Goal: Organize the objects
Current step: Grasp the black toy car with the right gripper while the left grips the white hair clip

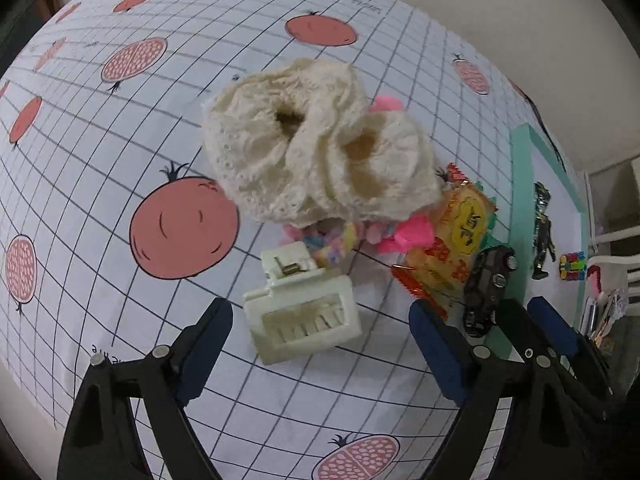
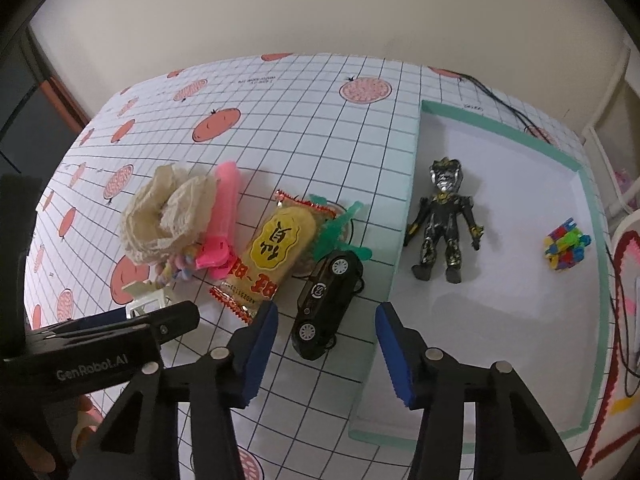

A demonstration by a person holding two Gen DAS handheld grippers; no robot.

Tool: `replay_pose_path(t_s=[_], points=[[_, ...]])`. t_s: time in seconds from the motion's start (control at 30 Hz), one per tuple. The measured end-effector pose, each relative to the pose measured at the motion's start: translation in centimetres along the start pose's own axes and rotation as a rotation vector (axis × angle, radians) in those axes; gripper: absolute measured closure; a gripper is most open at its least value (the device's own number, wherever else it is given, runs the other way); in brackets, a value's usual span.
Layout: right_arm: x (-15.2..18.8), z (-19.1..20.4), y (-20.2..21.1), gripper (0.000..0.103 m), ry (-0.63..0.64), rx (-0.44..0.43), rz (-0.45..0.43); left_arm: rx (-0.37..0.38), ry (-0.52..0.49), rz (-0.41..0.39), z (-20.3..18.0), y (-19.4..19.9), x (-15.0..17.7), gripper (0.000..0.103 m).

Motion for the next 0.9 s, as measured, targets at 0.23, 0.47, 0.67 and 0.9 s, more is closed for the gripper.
replay_pose_path(t_s=[0.23,0.47,0.67,0.9], points=[[0.1,0.1,-0.8,0.052,-0.012,-0.005,0.012,-0.006,-0.006,0.008,0.2,-0.3,0.1,0.013],[0.0,0.2,-1.3,0.054,-0.008,-0.003,0.014,-0.008,-0.007,0.015,-0.2,-0.4,0.6,0.015],[0.0,0.3,-1.9,0.054,-0.004,0.005,0.024,-0.011,-0.015,0.018,0.1,-0.5,0.5,0.025],[0.0,-0.1,-2.4,0.054,-0.012,0.013,0.027,-0.013,0.006,0.015,0.1,-0.6,0.2,0.03]])
Point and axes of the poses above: each gripper's, at about its wrist camera, not at the fingertips, and y roughly against the way its jaws point, z to its left, x to its underside, the point moved 5 cm from there along -y, roughly the way its jaws point, and after that the axes turned 11 degrees about -x, right-handed, at the moved point
